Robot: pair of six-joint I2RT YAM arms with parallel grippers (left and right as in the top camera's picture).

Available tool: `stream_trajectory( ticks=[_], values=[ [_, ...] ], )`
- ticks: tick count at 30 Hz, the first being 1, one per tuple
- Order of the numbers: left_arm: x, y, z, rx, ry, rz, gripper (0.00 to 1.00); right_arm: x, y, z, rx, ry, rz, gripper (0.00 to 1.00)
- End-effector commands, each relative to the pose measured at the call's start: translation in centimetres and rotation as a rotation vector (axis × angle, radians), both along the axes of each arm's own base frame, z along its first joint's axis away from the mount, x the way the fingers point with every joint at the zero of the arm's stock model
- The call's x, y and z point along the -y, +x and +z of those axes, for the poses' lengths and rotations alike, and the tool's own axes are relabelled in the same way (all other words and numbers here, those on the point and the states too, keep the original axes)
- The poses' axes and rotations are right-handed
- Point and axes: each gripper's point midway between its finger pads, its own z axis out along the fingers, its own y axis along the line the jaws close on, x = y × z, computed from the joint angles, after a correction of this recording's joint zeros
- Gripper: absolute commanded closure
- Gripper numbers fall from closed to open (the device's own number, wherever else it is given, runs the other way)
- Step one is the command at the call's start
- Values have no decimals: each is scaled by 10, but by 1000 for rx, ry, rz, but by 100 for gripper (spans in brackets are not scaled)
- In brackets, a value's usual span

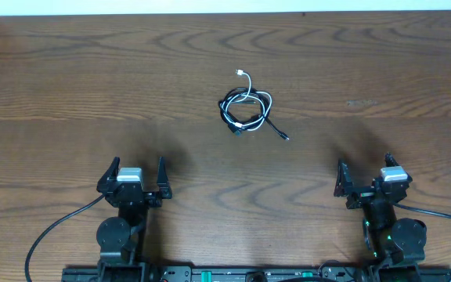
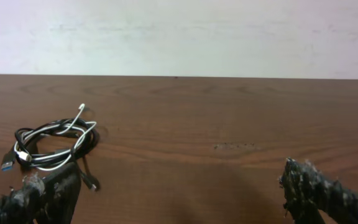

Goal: Untangle cables

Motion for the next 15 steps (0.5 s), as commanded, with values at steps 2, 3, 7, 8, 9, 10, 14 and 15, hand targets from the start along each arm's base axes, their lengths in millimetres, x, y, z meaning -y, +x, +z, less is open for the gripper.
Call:
stream_trajectory(
  ticks=[2, 3, 7, 8, 9, 10, 14, 15],
  values=[
    [-5, -1, -15, -52, 8, 28, 2, 3, 0, -1, -3, -6, -18, 1],
    [-5, -1, -15, -52, 8, 28, 2, 3, 0, -1, -4, -6, -18, 1],
    [-5, -1, -15, -52, 8, 28, 2, 3, 0, -1, -4, -7, -18, 1],
    [-5, -1, -15, -52, 8, 28, 2, 3, 0, -1, -4, -6, -18, 1],
    [-5, -1, -15, -52, 7, 28, 2, 3, 0, -1, -4, -7, -18, 1],
    [-5, -1, -15, -51, 7, 28, 2, 3, 0, -1, -4, -7, -18, 1],
    [-5, -1, -15, -52, 8, 29, 2, 3, 1, 6, 26, -4, -18, 1],
    [-5, -1, -15, -52, 8, 29, 2, 3, 1, 8, 34, -3, -18, 1]
  ],
)
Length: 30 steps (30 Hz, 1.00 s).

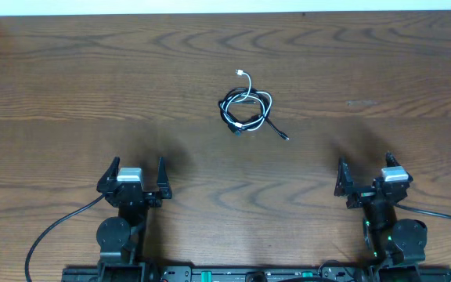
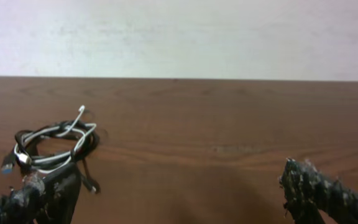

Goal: Untangle cables

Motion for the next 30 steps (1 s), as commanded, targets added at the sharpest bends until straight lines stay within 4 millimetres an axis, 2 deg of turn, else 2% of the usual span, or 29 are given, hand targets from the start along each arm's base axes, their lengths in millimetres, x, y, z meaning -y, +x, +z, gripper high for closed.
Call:
stream_trajectory(
  ticks=[1, 8, 15, 20, 24, 27, 30],
  values=[
    [-5, -1, -15, -52, 8, 28, 2, 3, 0, 4, 17, -4, -14, 1],
    [-5, -1, -15, -52, 8, 29, 2, 3, 0, 4, 20, -3, -14, 1],
    [-5, -1, -15, -52, 7, 28, 2, 2, 0, -6, -21, -7, -8, 1],
    [-8, -1, -13, -47, 9, 41, 2, -3, -1, -6, -23, -5, 17, 1],
    [-7, -2, -4, -29, -17, 42, 2, -16, -3, -6, -24, 4, 94, 1],
    [-6, -2, 5, -20, -77, 43, 2, -18, -2, -7, -35, 4, 105, 1],
    [6, -2, 16, -17, -115, -25, 2, -18, -2, -2, -39, 3, 107, 1]
  ],
)
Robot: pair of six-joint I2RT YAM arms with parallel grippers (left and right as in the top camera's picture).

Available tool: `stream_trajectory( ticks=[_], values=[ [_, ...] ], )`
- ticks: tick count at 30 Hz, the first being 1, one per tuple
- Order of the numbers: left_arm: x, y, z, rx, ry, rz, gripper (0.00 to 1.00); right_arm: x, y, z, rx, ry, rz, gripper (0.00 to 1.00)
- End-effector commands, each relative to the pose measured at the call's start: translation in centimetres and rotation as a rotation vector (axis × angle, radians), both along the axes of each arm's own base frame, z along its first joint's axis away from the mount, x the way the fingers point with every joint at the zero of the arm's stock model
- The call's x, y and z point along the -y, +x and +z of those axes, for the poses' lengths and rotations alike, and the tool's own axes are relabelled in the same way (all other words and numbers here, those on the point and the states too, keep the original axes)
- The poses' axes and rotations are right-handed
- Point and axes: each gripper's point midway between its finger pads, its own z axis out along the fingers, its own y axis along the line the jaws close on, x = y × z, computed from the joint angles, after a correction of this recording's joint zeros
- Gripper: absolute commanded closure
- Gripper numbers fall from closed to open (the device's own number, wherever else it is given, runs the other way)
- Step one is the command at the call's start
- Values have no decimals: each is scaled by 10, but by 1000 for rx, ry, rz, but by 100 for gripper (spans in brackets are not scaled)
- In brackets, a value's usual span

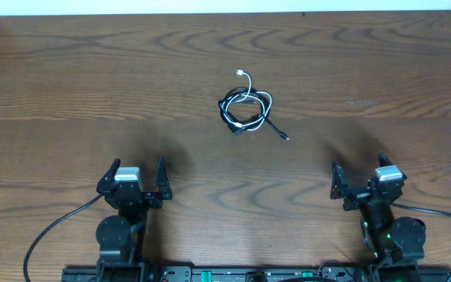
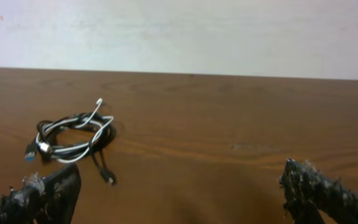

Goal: Untangle cables

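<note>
A small tangle of black and white cables (image 1: 246, 110) lies coiled on the brown wooden table, beyond the middle; one white plug points up and away, a black plug trails to the right. The right wrist view shows the cables (image 2: 73, 137) left of centre, well ahead of my right gripper (image 2: 179, 186). That right gripper (image 1: 358, 182) is open with nothing between its fingers, near the front right. At the front left my left gripper (image 1: 138, 174) is open as well, holding nothing.
The wooden table (image 1: 69, 86) stretches wide on all sides of the coil. A pale wall (image 2: 179, 31) rises behind its far edge. Black arm cables (image 1: 53, 231) run off the arm bases at the front.
My right gripper has shifted a little to the left and away from the base. In its wrist view the cable bundle now sits further right. The cables themselves have not moved.
At both earlier moments the two grippers rested open near the table's front edge, with the tangled cables lying untouched beyond the middle. By now only the right arm has moved slightly toward the coil; the left arm stays put.
</note>
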Motion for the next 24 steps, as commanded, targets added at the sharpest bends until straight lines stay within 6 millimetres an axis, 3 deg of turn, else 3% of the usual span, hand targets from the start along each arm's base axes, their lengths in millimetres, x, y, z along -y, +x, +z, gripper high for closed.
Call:
stream_trajectory(
  ticks=[1, 7, 12, 19, 24],
  values=[
    [11, -1, 22, 12, -66, -58, 2, -5, 0, 9, -3, 1, 29, 1],
    [14, 5, 62, 9, -91, -74, 2, -13, 3, 37, -17, 4, 73, 1],
    [35, 20, 93, -48, -113, -191, 2, -16, 14, 59, -78, 3, 87, 1],
    [53, 62, 119, -219, -200, -258, 2, -19, 43, 79, -237, -5, 86, 1],
    [77, 96, 125, -363, -209, -319, 2, -20, 61, 90, -358, -11, 85, 1]
  ],
)
